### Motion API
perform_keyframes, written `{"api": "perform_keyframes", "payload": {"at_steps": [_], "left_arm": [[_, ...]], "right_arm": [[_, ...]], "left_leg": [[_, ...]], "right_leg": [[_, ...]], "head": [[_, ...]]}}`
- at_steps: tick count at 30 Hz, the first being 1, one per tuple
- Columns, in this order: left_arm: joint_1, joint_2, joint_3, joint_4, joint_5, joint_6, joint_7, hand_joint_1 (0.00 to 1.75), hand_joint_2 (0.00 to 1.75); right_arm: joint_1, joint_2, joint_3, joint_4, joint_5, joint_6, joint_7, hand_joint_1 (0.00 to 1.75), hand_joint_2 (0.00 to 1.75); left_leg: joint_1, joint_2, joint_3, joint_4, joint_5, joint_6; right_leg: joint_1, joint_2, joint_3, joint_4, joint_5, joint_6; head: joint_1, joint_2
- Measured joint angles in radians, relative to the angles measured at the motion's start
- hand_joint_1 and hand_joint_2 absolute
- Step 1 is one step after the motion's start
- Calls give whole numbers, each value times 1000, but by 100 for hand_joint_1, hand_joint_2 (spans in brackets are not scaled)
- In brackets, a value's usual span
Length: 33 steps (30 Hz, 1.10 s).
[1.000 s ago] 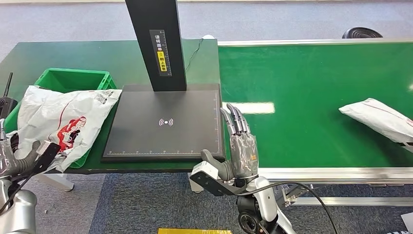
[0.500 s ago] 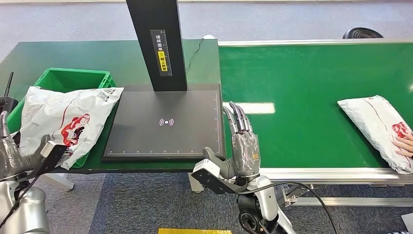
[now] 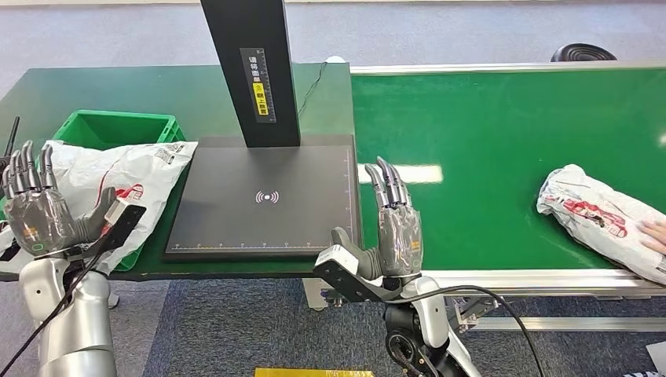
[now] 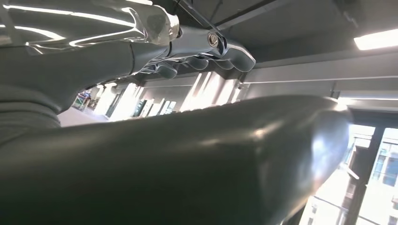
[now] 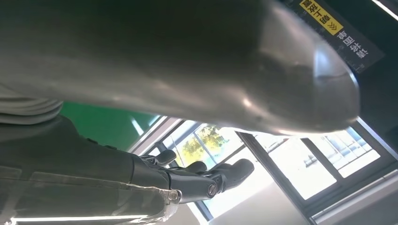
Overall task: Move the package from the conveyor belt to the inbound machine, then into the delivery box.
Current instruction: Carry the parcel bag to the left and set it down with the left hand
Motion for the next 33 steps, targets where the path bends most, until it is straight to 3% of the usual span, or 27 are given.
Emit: {"api": "perform_keyframes", "payload": {"at_steps": [6, 12, 17, 26, 33], "left_arm": [[-6, 1, -65, 15, -3, 0, 5, 0, 0], [-12, -15, -281, 68, -33, 0, 86, 0, 0], [2, -30, -465, 72, -25, 0, 97, 0, 0], [53, -27, -652, 28, 28, 0, 85, 0, 0], [77, -3, -809, 3, 45, -18, 221, 0, 0]], "right_arm": [[-7, 4, -3, 10, -9, -2, -8, 0, 0], [-38, 16, -4, 40, -18, -12, -13, 0, 0], [-57, 21, -13, 76, -19, -18, -4, 0, 0], [-83, 24, -52, 159, -27, -31, 4, 0, 0], [-128, 31, -95, 286, -9, -44, 27, 0, 0]], "left_leg": [[0, 0, 0, 0, 0, 0], [-1, 0, 0, 0, 0, 0], [-1, -1, 0, 1, 0, 0], [-1, 0, 0, 0, 0, 0], [-1, 0, 0, 0, 0, 0]], "right_leg": [[0, 0, 0, 0, 0, 0], [-1, 0, 0, 0, 0, 0], [-1, 0, 0, 0, 0, 0], [-1, 0, 0, 0, 0, 0], [-1, 0, 0, 0, 0, 0]], "head": [[0, 0], [0, 0], [0, 0], [0, 0], [0, 0]]}}
